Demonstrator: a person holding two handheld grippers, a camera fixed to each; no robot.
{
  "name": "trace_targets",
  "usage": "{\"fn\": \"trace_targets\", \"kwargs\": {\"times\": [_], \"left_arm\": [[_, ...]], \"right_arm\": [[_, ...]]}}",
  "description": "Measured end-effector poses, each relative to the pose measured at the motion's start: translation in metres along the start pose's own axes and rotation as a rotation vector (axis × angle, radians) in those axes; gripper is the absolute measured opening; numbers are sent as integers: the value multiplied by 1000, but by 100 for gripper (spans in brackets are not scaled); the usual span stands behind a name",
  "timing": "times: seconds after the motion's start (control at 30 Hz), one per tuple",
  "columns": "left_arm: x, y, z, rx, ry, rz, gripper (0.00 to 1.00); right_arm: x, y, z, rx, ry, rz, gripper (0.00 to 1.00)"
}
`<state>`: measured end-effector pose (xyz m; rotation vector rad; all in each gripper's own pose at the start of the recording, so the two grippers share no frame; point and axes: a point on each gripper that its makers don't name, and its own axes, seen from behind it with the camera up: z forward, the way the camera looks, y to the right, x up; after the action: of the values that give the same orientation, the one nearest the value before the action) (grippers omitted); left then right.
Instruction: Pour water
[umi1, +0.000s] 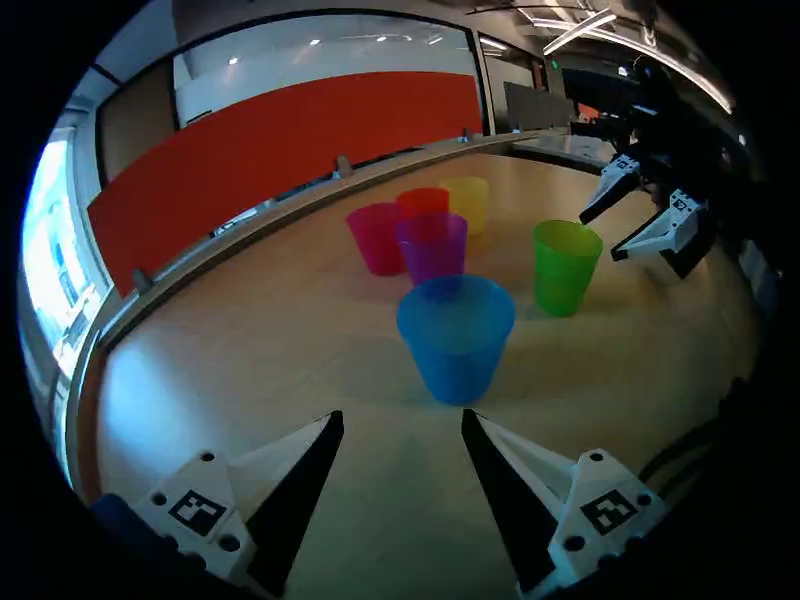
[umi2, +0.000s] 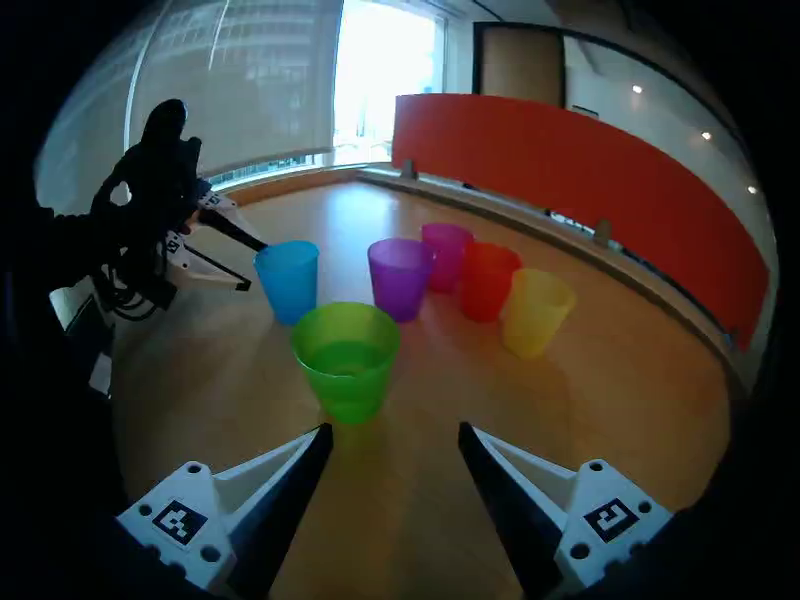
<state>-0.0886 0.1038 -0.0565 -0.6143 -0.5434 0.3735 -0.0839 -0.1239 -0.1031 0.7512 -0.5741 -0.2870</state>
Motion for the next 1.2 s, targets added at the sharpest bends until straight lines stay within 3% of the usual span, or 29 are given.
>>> {"fn": "trace_targets", "kwargs": {"times": [0.27,0.5,0.93,1.2], "left_arm": [[2,-25,-17,97,40,-66,87],[7,-53,-33,215,94,-116,87],[21,-86,-61,348,245,-262,87],[24,-97,-73,409,319,-327,87]], "right_arm": [[2,23,-19,-108,49,77,98],[11,52,-37,-245,128,132,98],[27,82,-60,-434,271,144,98],[38,106,-74,-556,371,176,98]]}}
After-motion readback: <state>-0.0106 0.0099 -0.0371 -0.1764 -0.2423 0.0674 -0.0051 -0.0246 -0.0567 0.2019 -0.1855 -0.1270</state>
